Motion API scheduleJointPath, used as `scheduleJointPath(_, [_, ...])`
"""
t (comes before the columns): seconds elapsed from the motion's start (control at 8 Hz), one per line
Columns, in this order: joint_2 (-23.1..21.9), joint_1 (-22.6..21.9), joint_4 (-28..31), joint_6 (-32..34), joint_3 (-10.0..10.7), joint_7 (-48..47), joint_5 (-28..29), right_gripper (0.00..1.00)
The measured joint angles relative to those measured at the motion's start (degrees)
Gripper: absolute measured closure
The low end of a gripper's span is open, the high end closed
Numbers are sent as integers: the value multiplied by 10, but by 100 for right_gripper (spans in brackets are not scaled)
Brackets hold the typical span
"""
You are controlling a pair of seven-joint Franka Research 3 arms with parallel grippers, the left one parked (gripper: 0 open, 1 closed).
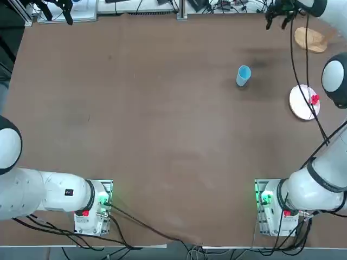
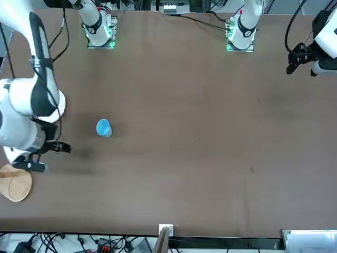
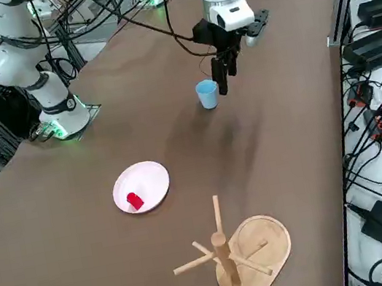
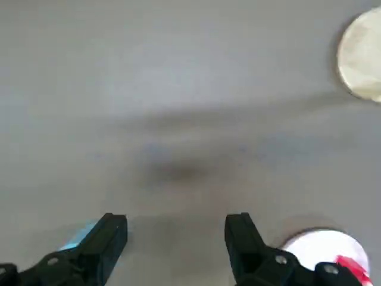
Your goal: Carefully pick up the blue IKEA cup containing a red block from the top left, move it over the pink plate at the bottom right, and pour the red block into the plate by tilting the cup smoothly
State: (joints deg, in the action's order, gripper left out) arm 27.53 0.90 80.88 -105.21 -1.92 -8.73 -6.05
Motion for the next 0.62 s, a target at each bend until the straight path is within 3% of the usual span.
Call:
scheduleJointPath(0.25, [-66, -2, -6, 82, -4, 0, 1, 0])
scheduleJointPath(0.62, [-183, 6, -3, 177, -36, 0, 19, 0])
